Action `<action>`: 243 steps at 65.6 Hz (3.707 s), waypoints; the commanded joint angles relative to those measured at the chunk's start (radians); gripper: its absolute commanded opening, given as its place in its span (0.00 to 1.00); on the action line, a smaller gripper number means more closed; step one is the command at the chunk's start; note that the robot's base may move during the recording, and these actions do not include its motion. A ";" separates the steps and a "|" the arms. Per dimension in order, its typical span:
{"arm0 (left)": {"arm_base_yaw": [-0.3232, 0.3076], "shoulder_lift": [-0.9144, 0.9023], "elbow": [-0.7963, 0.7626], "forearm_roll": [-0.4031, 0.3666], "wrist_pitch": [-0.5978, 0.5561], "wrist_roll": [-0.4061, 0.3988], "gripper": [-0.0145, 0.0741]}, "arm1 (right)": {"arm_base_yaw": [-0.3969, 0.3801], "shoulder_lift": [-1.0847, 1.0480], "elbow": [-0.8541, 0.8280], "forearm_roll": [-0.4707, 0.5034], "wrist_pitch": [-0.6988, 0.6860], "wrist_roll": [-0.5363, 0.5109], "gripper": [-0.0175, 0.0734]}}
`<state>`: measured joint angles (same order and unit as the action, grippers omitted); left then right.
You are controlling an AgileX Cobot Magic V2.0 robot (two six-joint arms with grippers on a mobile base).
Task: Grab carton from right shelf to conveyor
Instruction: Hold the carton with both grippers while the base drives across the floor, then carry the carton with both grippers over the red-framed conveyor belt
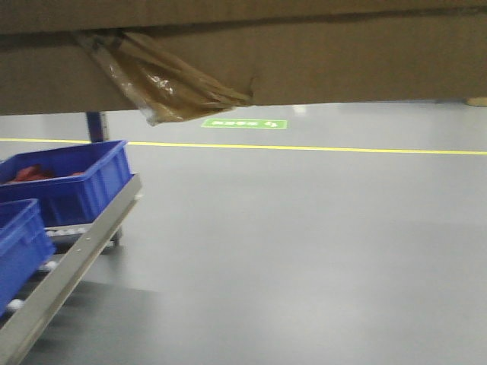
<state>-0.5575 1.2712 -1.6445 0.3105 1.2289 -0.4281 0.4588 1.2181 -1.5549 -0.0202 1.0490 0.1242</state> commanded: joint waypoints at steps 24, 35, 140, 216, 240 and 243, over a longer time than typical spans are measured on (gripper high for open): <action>-0.008 -0.010 -0.006 -0.031 -0.025 0.005 0.15 | 0.003 -0.014 -0.008 -0.001 -0.069 -0.017 0.12; -0.008 -0.010 -0.006 -0.031 -0.025 0.005 0.15 | 0.003 -0.014 -0.008 -0.001 -0.069 -0.017 0.12; -0.008 -0.010 -0.006 -0.009 -0.025 0.005 0.15 | 0.003 -0.014 -0.008 0.001 -0.069 -0.017 0.12; -0.008 -0.010 -0.006 -0.009 -0.027 0.005 0.15 | 0.003 -0.012 -0.008 0.001 -0.073 -0.017 0.12; -0.008 -0.010 -0.006 -0.009 -0.027 0.005 0.15 | 0.003 -0.012 -0.008 0.002 -0.077 -0.017 0.12; -0.008 -0.010 -0.006 -0.009 -0.027 0.005 0.15 | 0.003 -0.012 -0.008 0.002 -0.077 -0.017 0.12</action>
<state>-0.5575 1.2712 -1.6445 0.3221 1.2282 -0.4281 0.4588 1.2179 -1.5549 -0.0183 1.0378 0.1242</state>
